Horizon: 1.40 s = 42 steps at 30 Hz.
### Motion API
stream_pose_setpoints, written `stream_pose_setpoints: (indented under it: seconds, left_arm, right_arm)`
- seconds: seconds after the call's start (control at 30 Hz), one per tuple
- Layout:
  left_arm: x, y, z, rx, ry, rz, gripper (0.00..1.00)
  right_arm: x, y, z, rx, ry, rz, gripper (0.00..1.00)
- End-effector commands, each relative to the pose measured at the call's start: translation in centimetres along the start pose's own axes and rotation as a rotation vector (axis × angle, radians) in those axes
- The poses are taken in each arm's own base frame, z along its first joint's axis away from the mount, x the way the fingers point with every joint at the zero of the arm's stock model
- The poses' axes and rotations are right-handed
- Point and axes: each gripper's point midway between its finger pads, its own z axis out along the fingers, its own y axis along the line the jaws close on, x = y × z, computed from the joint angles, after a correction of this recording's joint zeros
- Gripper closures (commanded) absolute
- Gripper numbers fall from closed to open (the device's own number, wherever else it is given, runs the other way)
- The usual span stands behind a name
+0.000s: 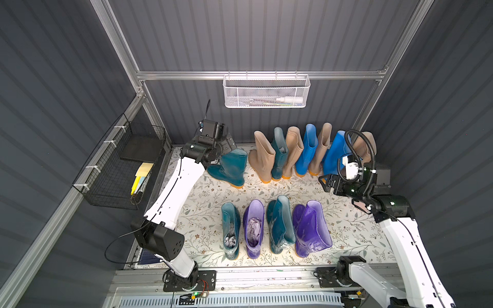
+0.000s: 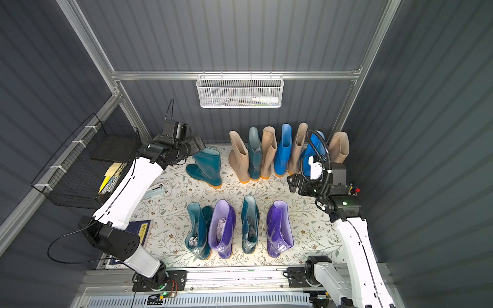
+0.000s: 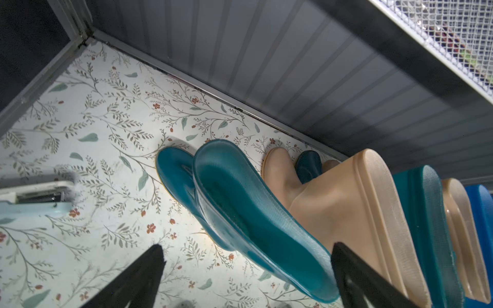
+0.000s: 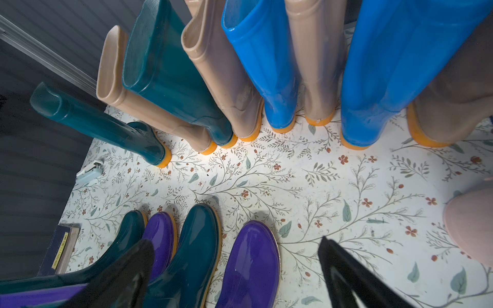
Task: Match and arrange rain boots in pairs
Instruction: Move the rain boot to the corner of the board.
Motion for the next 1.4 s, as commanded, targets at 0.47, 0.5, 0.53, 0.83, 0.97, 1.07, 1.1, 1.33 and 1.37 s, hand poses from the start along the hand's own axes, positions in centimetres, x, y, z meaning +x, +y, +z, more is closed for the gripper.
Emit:
stream_pose_setpoints:
  seconds: [0.47,0.5,0.53,0.83,0.97,1.07,1.1,1.33,1.37]
  left_arm:
    - [4.1,-1.6,2.8,-0.087,-0.011,-0.177,0.00]
    - [4.3,-1.5,3.2,-0.094,-0.004,-0.179,0.00]
    - [4.5,-1.5,3.6,-0.101,-0.003,-0.179,0.00]
    - [4.1,-3.3,6.3,-0.109,0.016,-0.115,0.01]
    - [4.6,-3.4,6.9,-0.107,0.030,-0.119,0.01]
    - [4.4,-3.6,6.5,-0.088,0.024,-0.128,0.01]
    - [4.2,-3.7,6.3,-0.081,0.020,-0.130,0.01]
    - [2.8,-3.5,3.2,-0.038,-0.025,-0.184,0.00]
    - [2.7,-3.4,2.9,-0.033,-0.033,-0.191,0.00]
  right_arm:
    - [0.1,0.9,0.0,-0.050,-0.003,-0.026,0.01]
    - [0.2,0.8,0.1,-0.049,-0.003,-0.027,0.01]
    - [0.2,0.8,0.2,-0.047,0.000,-0.026,0.01]
    - [0.3,0.5,0.6,-0.041,0.004,-0.025,0.01]
    - [0.5,0.3,0.7,-0.032,0.009,-0.022,0.01]
    - [0.6,0.2,0.7,-0.027,0.002,-0.024,0.01]
    - [0.6,0.2,0.7,-0.027,0.004,-0.024,0.01]
    - [0.4,0.4,0.8,-0.041,0.006,-0.017,0.01]
    - [0.5,0.4,0.8,-0.041,0.007,-0.017,0.01]
